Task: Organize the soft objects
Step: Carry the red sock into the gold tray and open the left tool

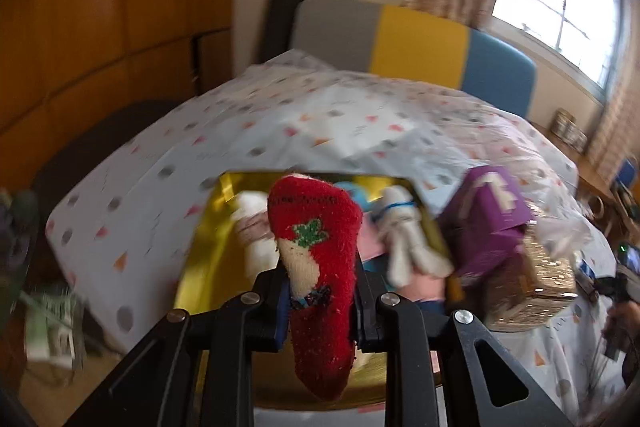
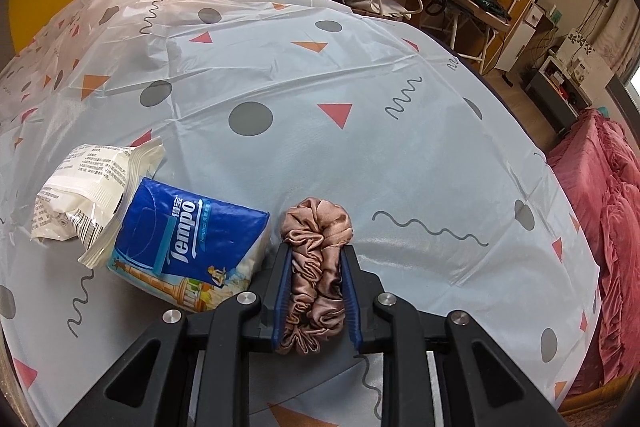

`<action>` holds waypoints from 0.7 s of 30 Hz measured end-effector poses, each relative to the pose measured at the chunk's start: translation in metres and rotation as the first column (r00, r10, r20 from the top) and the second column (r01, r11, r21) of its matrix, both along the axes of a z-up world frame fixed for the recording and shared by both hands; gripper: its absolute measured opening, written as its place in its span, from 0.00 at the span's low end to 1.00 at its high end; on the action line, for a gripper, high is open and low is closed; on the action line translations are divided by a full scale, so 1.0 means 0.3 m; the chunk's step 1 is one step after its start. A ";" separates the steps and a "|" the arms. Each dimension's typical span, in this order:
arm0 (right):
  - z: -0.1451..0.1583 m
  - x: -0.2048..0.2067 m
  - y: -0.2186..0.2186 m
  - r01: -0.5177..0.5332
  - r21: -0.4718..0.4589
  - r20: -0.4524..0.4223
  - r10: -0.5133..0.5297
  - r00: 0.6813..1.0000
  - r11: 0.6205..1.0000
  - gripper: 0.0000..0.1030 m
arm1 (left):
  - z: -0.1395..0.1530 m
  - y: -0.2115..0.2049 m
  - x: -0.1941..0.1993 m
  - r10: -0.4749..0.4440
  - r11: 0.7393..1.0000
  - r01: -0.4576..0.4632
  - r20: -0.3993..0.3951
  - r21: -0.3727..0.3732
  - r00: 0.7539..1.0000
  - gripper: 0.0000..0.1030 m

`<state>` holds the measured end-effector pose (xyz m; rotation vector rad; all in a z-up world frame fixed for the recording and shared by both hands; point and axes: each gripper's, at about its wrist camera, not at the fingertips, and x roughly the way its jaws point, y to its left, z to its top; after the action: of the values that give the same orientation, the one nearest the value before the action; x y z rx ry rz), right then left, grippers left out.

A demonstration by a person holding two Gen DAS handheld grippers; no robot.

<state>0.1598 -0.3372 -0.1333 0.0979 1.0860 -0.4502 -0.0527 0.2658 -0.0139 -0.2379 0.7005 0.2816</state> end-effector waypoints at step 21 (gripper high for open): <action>-0.002 0.003 0.039 -0.027 -0.056 -0.016 0.026 1.000 0.998 0.22 | -0.225 0.183 0.161 0.067 0.986 -0.090 -0.157 -0.138 0.985 0.37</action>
<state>0.1608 -0.3254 -0.1338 0.0308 1.0880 -0.4580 -0.0045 0.3205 -0.0813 -0.3859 0.8654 0.3273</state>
